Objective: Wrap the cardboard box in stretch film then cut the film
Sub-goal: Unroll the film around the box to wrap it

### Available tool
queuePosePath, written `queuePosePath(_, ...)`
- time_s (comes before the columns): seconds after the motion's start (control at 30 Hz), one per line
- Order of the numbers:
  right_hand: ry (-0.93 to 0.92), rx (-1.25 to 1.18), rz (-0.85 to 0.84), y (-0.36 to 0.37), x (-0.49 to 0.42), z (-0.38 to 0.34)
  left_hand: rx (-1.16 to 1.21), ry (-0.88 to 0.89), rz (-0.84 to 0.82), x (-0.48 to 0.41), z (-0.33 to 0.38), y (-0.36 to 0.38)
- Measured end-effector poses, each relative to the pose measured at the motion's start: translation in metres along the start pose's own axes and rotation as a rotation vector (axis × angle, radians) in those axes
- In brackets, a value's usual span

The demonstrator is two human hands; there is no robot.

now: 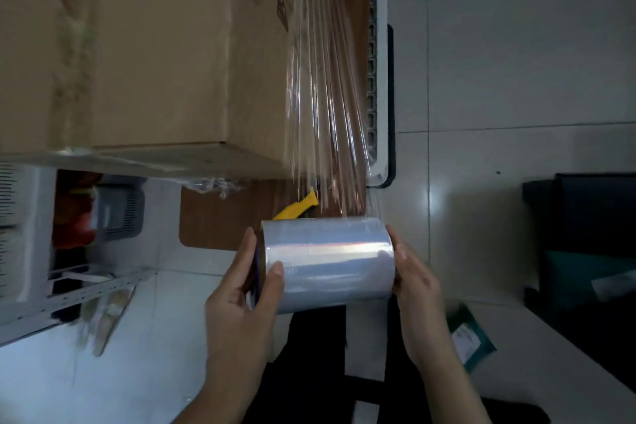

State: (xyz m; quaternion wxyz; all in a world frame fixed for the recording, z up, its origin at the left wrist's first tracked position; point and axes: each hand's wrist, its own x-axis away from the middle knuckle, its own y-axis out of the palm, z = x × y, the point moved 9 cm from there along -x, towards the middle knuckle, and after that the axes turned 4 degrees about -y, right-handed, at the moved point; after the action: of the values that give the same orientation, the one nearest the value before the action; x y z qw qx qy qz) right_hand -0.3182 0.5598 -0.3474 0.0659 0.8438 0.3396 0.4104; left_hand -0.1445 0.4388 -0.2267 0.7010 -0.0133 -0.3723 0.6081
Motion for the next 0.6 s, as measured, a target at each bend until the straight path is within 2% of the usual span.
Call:
queuePosePath(0.33, -0.014, -0.247, 0.227, 0.066, 0.028, 0.075, -0.095, 0.127, -0.143, -0.054, -0.011, -0.061)
queuePosePath(0.6, -0.094, -0.326, 0.304, 0.084, 0.034, 0.105, -0.158, 0.215, -0.268, -0.087, -0.017, -0.073)
